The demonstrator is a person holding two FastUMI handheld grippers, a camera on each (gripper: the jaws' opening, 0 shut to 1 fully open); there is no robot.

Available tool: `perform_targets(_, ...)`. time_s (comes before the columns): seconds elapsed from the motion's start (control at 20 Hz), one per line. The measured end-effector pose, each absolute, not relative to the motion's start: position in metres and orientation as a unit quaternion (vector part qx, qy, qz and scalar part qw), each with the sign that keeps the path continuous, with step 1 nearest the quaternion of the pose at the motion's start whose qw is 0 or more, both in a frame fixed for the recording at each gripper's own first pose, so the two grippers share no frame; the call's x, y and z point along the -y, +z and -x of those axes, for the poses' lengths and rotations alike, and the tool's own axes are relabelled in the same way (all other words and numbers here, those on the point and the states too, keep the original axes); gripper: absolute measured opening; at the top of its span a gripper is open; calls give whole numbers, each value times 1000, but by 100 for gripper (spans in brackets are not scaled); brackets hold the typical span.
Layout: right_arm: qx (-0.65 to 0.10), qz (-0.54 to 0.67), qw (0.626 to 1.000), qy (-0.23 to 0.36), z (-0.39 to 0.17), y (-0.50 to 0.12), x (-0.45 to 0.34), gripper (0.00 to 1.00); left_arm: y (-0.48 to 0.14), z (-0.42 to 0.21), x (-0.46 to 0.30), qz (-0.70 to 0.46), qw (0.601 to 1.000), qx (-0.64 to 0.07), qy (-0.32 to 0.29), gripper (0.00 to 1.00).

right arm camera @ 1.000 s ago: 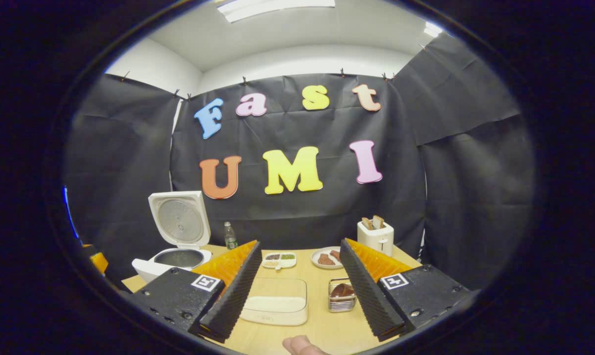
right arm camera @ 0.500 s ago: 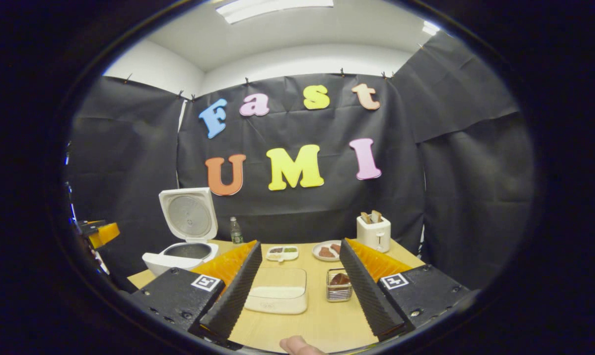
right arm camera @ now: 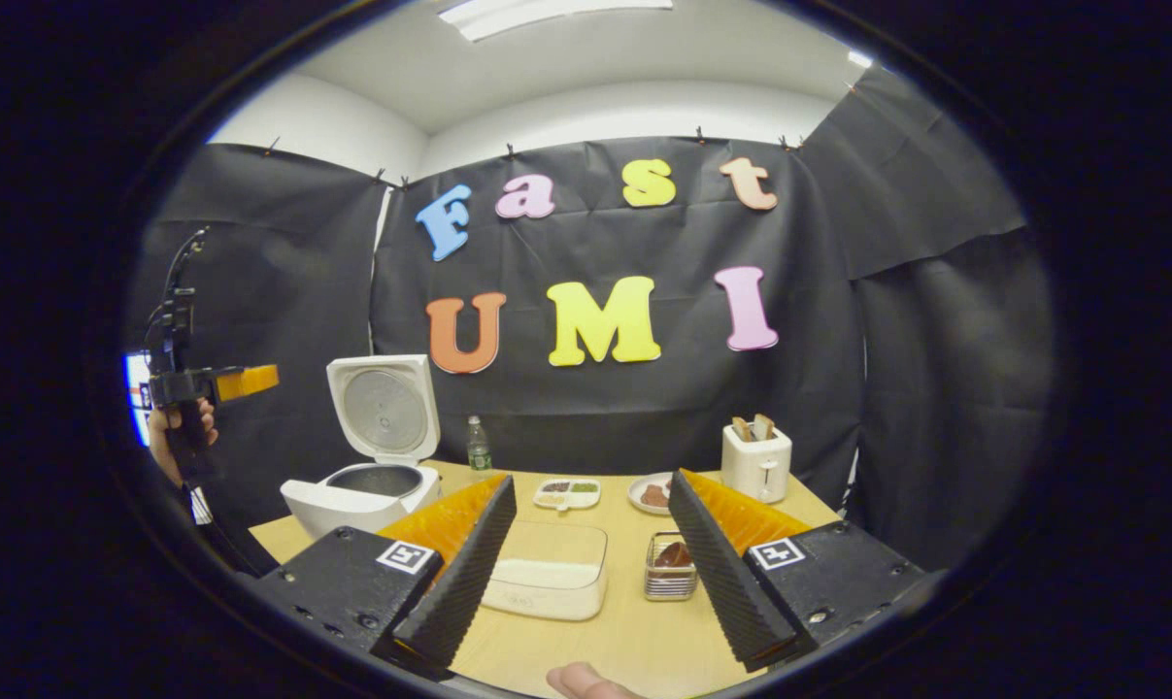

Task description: Close the left gripper, press the button to open the rice cooker; take a wooden spoon from the chopstick holder with the right hand, scoop a spoonful of rice and pour it into the rice cooker, then put the wooden spoon back into the chopstick holder.

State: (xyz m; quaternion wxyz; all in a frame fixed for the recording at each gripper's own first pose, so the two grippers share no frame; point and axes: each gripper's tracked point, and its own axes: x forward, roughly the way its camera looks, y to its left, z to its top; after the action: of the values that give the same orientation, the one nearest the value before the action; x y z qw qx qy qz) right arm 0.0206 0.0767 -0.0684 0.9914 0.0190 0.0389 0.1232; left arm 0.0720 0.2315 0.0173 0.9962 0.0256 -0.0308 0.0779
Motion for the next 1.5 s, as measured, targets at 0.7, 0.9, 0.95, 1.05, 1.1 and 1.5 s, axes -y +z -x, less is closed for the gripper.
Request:
perform_targets(0.7,-12,-61,982,178,-61,-94,-95,100,71,-226,-249,12,996,52,69,94)
perform_targets(0.9,10,-53,982,182,-64,-89,-94,100,71,-273,-257,-16,995,38,85,94)
perform_targets(0.95,12,-53,982,178,-66,-90,-91,99,69,-283,-254,-12,996,34,83,94)
perform_targets(1.05,15,-57,984,168,-69,-90,-85,98,59,-305,-252,-4,997,18,78,94)
perform_targets(1.1,16,-57,984,167,-71,-89,-84,98,54,-315,-254,-2,997,9,80,94)
perform_targets(1.5,-21,-63,983,170,-62,-102,-86,98,22,-353,-264,-10,994,-30,101,97)
